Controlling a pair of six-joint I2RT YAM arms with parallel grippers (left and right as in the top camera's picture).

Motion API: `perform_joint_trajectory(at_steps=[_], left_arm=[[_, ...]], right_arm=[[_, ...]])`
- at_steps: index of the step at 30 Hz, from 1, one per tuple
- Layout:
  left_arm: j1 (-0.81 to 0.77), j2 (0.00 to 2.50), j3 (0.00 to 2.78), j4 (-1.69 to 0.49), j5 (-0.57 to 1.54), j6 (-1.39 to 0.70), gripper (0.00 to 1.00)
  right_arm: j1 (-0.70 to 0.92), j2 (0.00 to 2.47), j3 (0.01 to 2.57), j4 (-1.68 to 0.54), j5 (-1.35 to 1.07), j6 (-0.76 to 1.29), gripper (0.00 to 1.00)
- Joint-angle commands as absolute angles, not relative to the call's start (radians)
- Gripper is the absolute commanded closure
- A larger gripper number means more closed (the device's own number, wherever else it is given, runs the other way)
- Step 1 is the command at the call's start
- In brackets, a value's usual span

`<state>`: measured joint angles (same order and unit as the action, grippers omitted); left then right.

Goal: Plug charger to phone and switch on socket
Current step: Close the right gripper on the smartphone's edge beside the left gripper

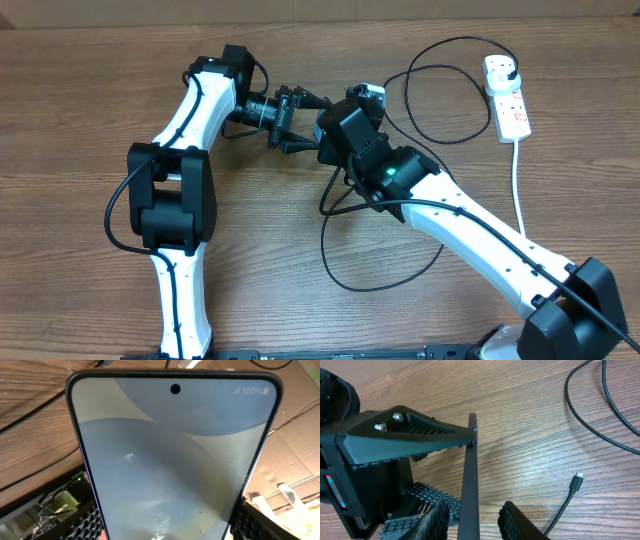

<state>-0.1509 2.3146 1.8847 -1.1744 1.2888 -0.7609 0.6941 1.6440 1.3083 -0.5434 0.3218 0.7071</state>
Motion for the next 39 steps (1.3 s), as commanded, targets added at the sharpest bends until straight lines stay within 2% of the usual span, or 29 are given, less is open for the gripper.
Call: perform_joint_trajectory(at_steps=[1,5,8,10,25,33,35,39], left_arm=[[-0.152,2.266,1.884,-1.174,1.307,-0.783,0.34],[-0.152,2.266,1.884,-1.171,1.29,-0.809,0.33],[-0.152,2.266,1.884,-1.17,1.29,-0.809,0.33],[-0.152,2.266,1.884,-1.17,1.29,-0.809,0.33],[-0.152,2.266,1.884,-1.17,1.29,-0.82,0.31],[-0.152,2.266,1.884,-1.17,1.29,-0.82,0.3],[-0.152,2.266,1.884,-1.17,1.29,-0.82,0.28],[-0.152,2.266,1.884,-1.163,1.29,-0.815,0.16]], right_arm=[[0.693,1.652,1.335,-0.541,0.339,0.711,0.67],[0.693,1.652,1.335,-0.547,0.34,0.711,0.69],[0.693,1.652,1.335,-0.547,0.34,0.711,0.78],[0.693,1.652,1.335,-0.547,0.34,0.712,0.8],[0.693,1.652,1.335,-0.549,0.339,0.715,0.83],[0.693,1.652,1.335,-0.551,0.335,0.72,0.92],[0.693,1.652,1.335,-0.552,0.336,0.73,0.94],[0.693,1.652,1.335,-0.551,0.336,0.73,0.96]])
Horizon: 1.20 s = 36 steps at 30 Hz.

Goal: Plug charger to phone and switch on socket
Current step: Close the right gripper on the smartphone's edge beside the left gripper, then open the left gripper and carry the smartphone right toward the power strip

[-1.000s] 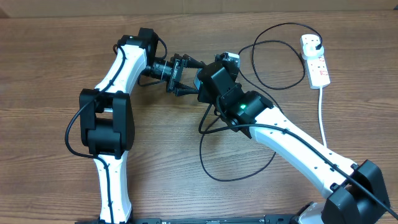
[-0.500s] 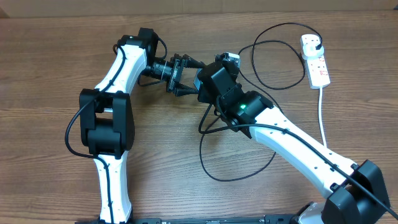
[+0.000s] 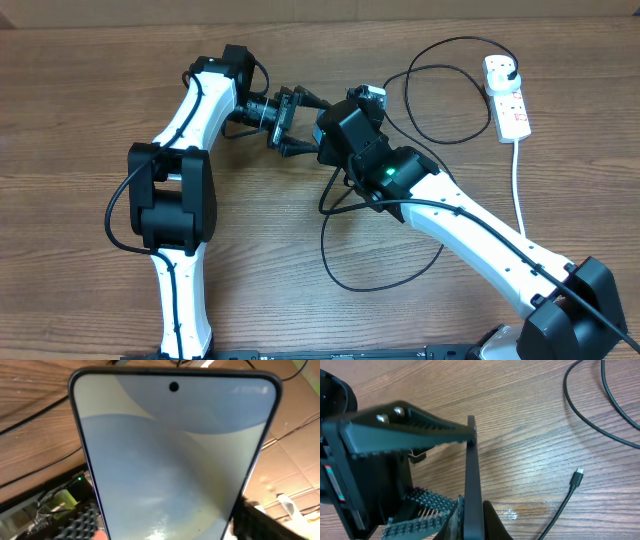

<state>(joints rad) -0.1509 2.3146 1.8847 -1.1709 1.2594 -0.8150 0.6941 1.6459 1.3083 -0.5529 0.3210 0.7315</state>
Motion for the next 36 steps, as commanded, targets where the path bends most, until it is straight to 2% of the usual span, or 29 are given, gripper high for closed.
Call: perform_joint_trajectory(at_steps=[1,6,15,18,22,27,32,36], left_arm=[[-0.152,2.266,1.884,-1.15,1.29,-0.815,0.14],[-0.15,2.266,1.884,-1.094,1.255,-0.815,0.05],[-0.073,2.255,1.884,-1.024,1.205,-0.648,0.07],[-0.029,2.224,1.884,-1.075,1.195,-0.548,0.01],[0.014,2.117,1.884,-1.154,1.055,-0.467,0.0],[0.026,1.893,1.884,-1.182,0.852,-0.405,0.0],[0.031,1.694,1.883,-1.309,0.536,-0.395,0.0],[0.032,1.611,1.88,-1.374,0.485,-0.381,0.0]], right_arm=[[0.693,1.652,1.335,-0.551,0.336,0.73,0.96],[0.693,1.652,1.337,-0.546,0.346,0.729,0.96],[0.678,1.65,1.421,-0.616,0.467,0.65,0.96],[0.657,1.65,1.473,-0.662,0.466,0.65,0.96],[0.619,1.649,1.538,-0.722,0.443,0.65,0.96],[0.54,1.639,1.588,-0.744,0.253,0.65,0.96],[0.43,1.622,1.598,-0.755,0.035,0.651,0.96],[0.331,1.621,1.598,-0.72,-0.225,0.683,0.96]])
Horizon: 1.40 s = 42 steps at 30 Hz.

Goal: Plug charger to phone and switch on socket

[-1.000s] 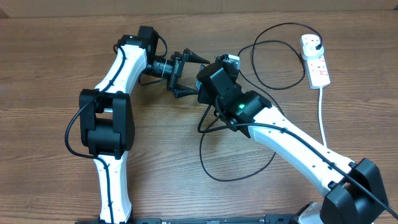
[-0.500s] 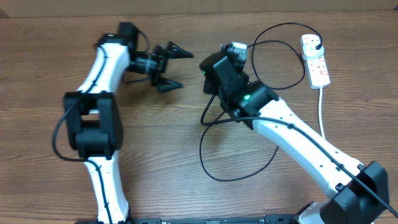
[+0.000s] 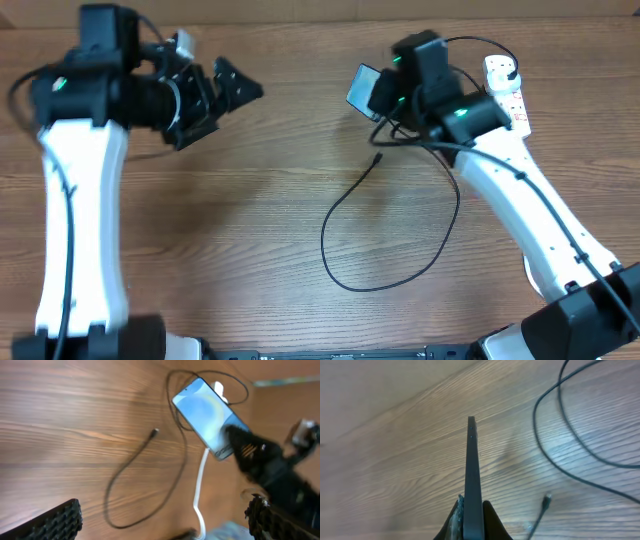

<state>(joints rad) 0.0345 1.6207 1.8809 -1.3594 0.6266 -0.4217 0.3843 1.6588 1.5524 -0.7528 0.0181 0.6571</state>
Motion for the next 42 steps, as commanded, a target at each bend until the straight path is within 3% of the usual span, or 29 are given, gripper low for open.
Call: perform_joint_trajectory(at_steps=[1,7,13,19,23,27,30,34,37,42], left_arm=[[0.032,1.605,1.88,-1.382,0.485,-0.381,0.0],[-0.006,1.624,1.82,-1.338,0.651,-0.472,0.02],[-0.076,1.695,1.781,-1.18,0.712,-0.963,0.0],[-0.125,1.775,1.781,-1.0,0.778,-1.234,0.0],[-0.148,1.814,1.781,-0.926,0.832,-1.37,0.06],[-0.156,1.831,1.781,-0.863,0.857,-1.435,0.06],[-0.156,1.831,1.781,-0.824,0.858,-1.45,0.12],[-0.156,1.831,1.781,-0.799,0.858,-1.466,0.25],[-0.156,1.831,1.781,-0.799,0.857,-1.477,0.4],[-0.156,1.831,1.781,-0.799,0.853,-1.523,0.35]], right_arm=[[0.307,1.621,1.598,-0.709,-0.285,0.706,0.96],[0.187,1.621,1.598,-0.631,-0.595,0.902,0.96],[0.173,1.621,1.595,-0.627,-0.637,1.178,0.96],[0.22,1.621,1.586,-0.643,-0.692,1.452,0.96],[0.268,1.621,1.585,-0.636,-0.694,1.617,0.97],[0.31,1.621,1.585,-0.599,-0.67,1.654,0.97],[0.328,1.621,1.585,-0.599,-0.652,1.693,0.96],[0.342,1.621,1.585,-0.594,-0.649,1.763,0.96],[0.347,1.621,1.585,-0.587,-0.631,1.789,0.97],[0.348,1.621,1.585,-0.587,-0.596,1.831,0.97]])
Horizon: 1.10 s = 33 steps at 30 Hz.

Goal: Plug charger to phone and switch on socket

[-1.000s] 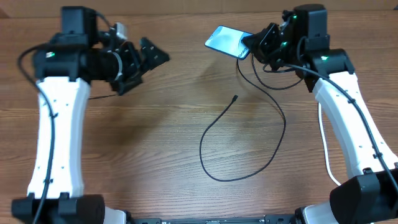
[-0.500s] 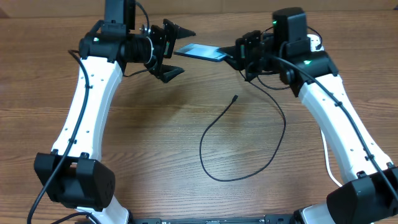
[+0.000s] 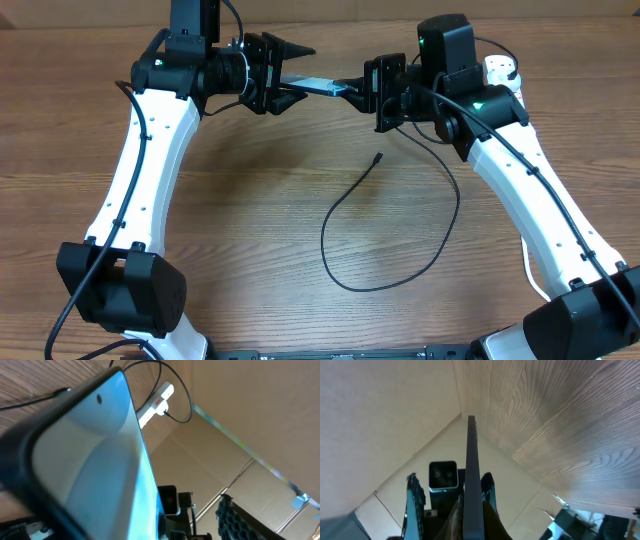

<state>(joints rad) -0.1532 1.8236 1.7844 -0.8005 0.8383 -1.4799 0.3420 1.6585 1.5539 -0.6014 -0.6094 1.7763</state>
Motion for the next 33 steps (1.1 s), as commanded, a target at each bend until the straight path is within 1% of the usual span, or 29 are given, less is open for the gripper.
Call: perform_joint_trajectory(at_steps=[1,3,6,7,8,9,13,16,19,20,21,22,25,29,33], left_arm=[[-0.156,1.831,1.781,-0.799,0.846,-1.526,0.35],[-0.156,1.831,1.781,-0.799,0.832,-1.527,0.35],[-0.157,1.831,1.781,-0.799,0.815,-1.534,0.41],[-0.157,1.831,1.781,-0.799,0.811,-1.534,0.45],[-0.157,1.831,1.781,-0.799,0.807,-1.534,0.54],[-0.157,1.831,1.781,-0.798,0.805,-1.534,0.57],[-0.157,1.831,1.781,-0.778,0.805,-1.534,0.57],[-0.157,1.831,1.781,-0.771,0.806,-1.534,0.61],[-0.157,1.831,1.781,-0.769,0.805,-1.534,0.72],[-0.157,1.831,1.781,-0.768,0.804,-1.534,0.78],[-0.157,1.831,1.781,-0.764,0.804,-1.533,0.82],[-0.157,1.831,1.781,-0.76,0.805,-1.533,0.84],[-0.157,1.831,1.781,-0.75,0.804,-1.533,0.84],[-0.157,1.831,1.781,-0.743,0.802,-1.533,0.79],[-0.157,1.831,1.781,-0.743,0.802,-1.533,0.83]], right_arm=[[0.348,1.621,1.585,-0.583,-0.597,1.84,0.96],[0.348,1.621,1.585,-0.564,-0.606,1.841,0.96],[0.349,1.621,1.585,-0.557,-0.608,1.854,0.96],[0.352,1.621,1.585,-0.557,-0.609,1.858,0.96],[0.355,1.621,1.585,-0.555,-0.611,1.862,0.96],[0.361,1.621,1.585,-0.55,-0.613,1.863,0.96],[0.386,1.621,1.585,-0.505,-0.626,1.864,0.96],[0.396,1.621,1.585,-0.5,-0.625,1.879,0.96],[0.398,1.622,1.585,-0.503,-0.626,1.879,0.96],[0.398,1.621,1.585,-0.504,-0.626,1.879,0.96],[0.398,1.622,1.585,-0.505,-0.626,1.879,0.96],[0.398,1.622,1.585,-0.506,-0.626,1.879,0.96],[0.398,1.622,1.585,-0.506,-0.625,1.879,0.96],[0.398,1.622,1.585,-0.506,-0.611,1.879,0.94],[0.398,1.622,1.585,-0.505,-0.611,1.878,0.93]])
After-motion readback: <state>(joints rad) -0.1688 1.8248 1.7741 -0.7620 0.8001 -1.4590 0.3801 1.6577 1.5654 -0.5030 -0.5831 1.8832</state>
